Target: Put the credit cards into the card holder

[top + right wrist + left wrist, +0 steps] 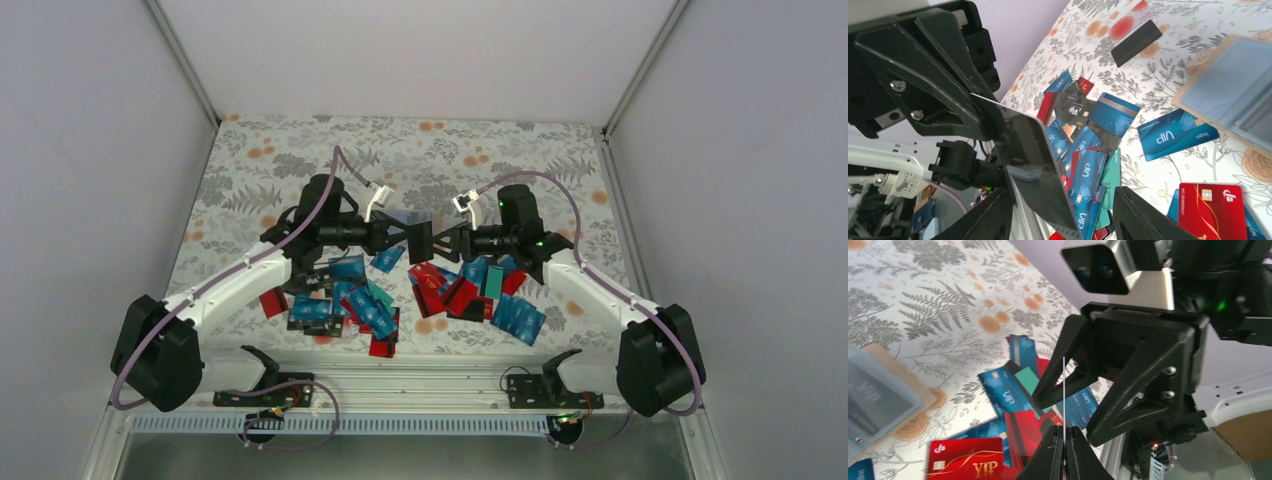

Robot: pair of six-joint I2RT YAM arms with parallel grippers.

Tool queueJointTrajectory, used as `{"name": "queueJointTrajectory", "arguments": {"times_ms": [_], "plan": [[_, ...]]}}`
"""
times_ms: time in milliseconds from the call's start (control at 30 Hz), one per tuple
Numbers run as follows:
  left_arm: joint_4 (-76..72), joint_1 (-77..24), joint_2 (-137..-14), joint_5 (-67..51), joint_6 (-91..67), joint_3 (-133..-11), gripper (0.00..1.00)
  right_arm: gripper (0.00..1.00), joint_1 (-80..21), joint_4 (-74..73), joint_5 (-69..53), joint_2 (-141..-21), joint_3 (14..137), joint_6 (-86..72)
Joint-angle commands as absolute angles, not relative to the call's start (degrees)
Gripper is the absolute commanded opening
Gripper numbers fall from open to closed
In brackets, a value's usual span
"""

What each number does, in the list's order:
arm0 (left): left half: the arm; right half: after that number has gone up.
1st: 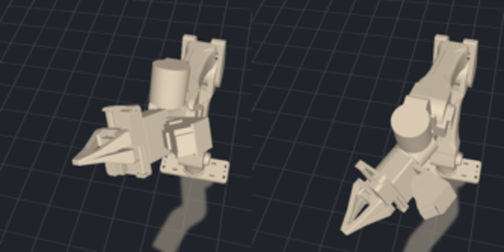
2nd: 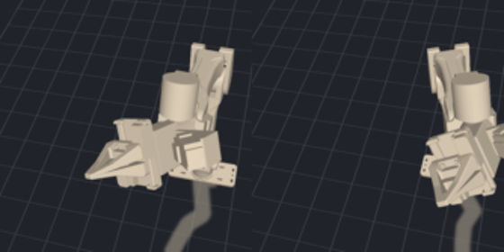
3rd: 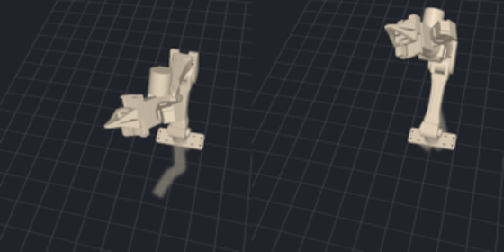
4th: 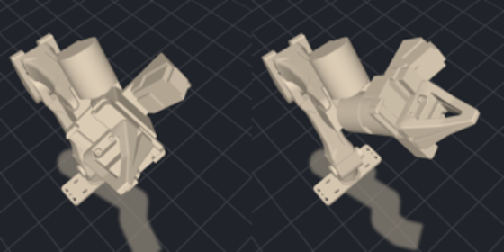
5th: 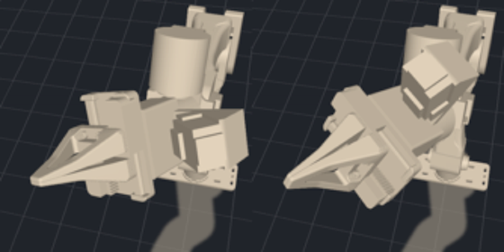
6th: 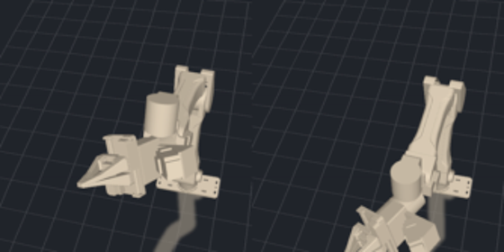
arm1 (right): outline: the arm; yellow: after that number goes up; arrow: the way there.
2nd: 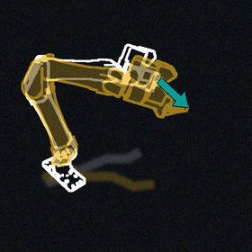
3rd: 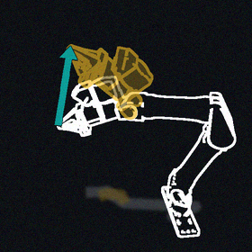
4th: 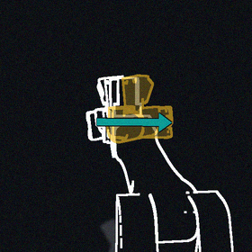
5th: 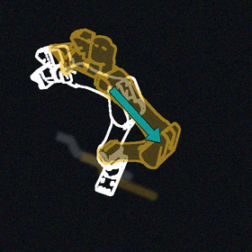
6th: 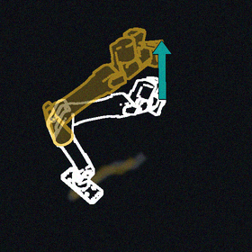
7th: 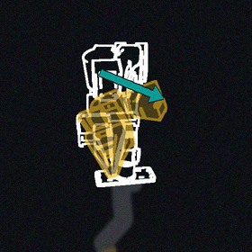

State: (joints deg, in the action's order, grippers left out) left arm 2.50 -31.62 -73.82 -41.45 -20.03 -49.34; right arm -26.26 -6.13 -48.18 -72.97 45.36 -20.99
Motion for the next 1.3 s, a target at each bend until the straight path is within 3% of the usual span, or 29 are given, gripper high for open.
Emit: {"name": "queueJointTrajectory", "arguments": {"times_ms": [0, 233, 400, 567, 633, 733, 867, 967, 1267], "plan": [[3.7, -31.4, -71.2, -46.7, -18.6, -51.7, 0.02, 0.48, -26.0, -4.6, -52.6, -71.0, 46.4, -20.4], [2.9, -31.5, -70.4, -48.5, -18.9, -51.2, 0.02, 0.3, -26.0, -1.3, -59.5, -69.6, 45.8, -21.4], [1.9, -31.5, -70.6, -48.3, -19.5, -50.9, 0.02, 0.07, -26.0, 0.1, -61.1, -69.0, 45.4, -22.8], [1.9, -31.5, -71.0, -45.6, -19.7, -51.1, 0.03, 0.04, -26.0, -2.0, -58.4, -69.2, 46.1, -22.4], [4.0, -31.5, -71.4, -39.9, -19.5, -51.8, 0.16, 0.04, -26.0, -4.2, -54.2, -69.4, 46.9, -22.5], [8.0, -31.5, -73.3, -28.8, -19.3, -52.7, 0.51, 0.04, -25.8, -8.9, -44.1, -71.0, 48.9, -23.8], [9.8, -31.7, -76.6, -17.5, -19.8, -52.5, 0.76, 0.04, -24.8, -11.8, -38.5, -75.9, 51.3, -27.4], [12.4, -31.9, -80.5, -8.2, -20.6, -53.7, 0.79, 0.04, -24.2, -12.6, -35.9, -80.2, 53.3, -29.5], [20.2, -32.1, -96.4, 6.6, -22.8, -63.7, 0.7, 0.04, -23.8, -15.0, -33.0, -94.6, 63.7, -33.0]]}}
